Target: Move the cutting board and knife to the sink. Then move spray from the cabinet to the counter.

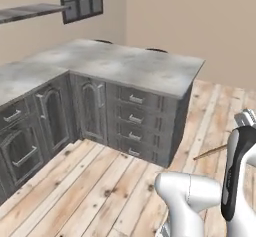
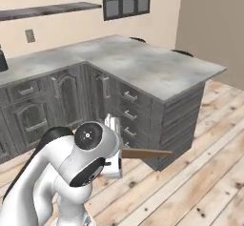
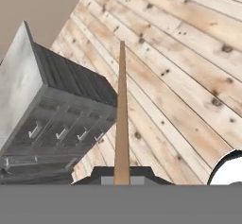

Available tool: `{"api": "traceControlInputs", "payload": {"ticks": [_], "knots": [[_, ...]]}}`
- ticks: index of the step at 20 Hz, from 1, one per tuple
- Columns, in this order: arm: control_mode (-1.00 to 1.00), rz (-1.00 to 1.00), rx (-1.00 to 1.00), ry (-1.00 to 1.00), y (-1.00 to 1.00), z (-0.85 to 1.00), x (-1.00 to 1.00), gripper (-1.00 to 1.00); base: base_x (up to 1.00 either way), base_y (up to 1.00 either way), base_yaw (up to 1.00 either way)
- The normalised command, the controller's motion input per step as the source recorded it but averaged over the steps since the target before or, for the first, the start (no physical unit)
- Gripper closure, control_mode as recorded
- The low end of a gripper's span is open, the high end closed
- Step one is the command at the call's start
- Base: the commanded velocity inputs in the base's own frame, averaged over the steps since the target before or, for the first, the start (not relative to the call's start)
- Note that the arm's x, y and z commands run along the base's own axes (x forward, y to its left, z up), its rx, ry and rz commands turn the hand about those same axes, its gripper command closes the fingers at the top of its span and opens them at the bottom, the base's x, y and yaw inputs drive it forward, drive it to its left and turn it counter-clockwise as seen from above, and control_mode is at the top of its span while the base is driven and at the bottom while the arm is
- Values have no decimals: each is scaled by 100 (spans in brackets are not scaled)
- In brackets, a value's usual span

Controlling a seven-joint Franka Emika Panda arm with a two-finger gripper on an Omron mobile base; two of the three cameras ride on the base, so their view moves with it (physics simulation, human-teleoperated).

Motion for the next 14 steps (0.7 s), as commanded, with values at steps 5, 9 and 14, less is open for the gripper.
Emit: {"api": "traceControlInputs", "payload": {"ticks": [5,9,14], "knots": [[100,0,0,0,0,0,0,100,0,17,70],[100,0,0,0,0,0,0,100,0,18,69],[100,0,0,0,0,0,0,100,2,28,69]]}}
